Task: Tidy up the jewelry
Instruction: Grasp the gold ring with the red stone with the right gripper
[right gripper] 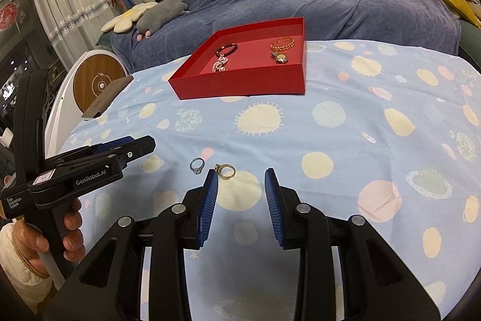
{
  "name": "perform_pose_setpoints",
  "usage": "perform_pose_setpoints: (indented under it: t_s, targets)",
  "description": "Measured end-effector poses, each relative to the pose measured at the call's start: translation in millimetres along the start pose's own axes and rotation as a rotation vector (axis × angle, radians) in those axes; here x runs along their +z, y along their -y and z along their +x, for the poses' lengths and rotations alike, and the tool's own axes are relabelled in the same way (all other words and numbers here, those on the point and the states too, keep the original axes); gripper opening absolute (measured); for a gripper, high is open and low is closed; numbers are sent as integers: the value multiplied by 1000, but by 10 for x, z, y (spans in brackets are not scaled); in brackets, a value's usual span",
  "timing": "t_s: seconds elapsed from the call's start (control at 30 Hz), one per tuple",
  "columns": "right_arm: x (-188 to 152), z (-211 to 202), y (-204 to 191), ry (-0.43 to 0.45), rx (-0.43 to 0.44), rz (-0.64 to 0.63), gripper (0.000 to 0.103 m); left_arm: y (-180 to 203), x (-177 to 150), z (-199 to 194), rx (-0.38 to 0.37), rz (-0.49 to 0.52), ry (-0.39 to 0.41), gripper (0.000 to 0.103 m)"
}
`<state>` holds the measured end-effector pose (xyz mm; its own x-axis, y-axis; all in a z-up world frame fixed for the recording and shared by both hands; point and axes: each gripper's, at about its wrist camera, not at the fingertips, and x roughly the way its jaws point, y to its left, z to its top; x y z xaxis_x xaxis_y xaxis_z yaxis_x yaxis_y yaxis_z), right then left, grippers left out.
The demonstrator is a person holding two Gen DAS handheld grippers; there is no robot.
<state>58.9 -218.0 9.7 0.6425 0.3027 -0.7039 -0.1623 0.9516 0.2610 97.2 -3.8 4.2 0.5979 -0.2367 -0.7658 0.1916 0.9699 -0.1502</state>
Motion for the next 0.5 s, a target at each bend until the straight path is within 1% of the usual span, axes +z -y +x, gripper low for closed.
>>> perform_pose_setpoints:
  t_s: [0.4, 0.5]
  targets:
    - [-61, -3, 3, -11, -7, -11, 31, 34, -22, 11, 6, 6, -6, 48]
    - [-66, -1, -7, -11, -9, -16, 31, 29, -28, 7, 12, 0, -4, 51]
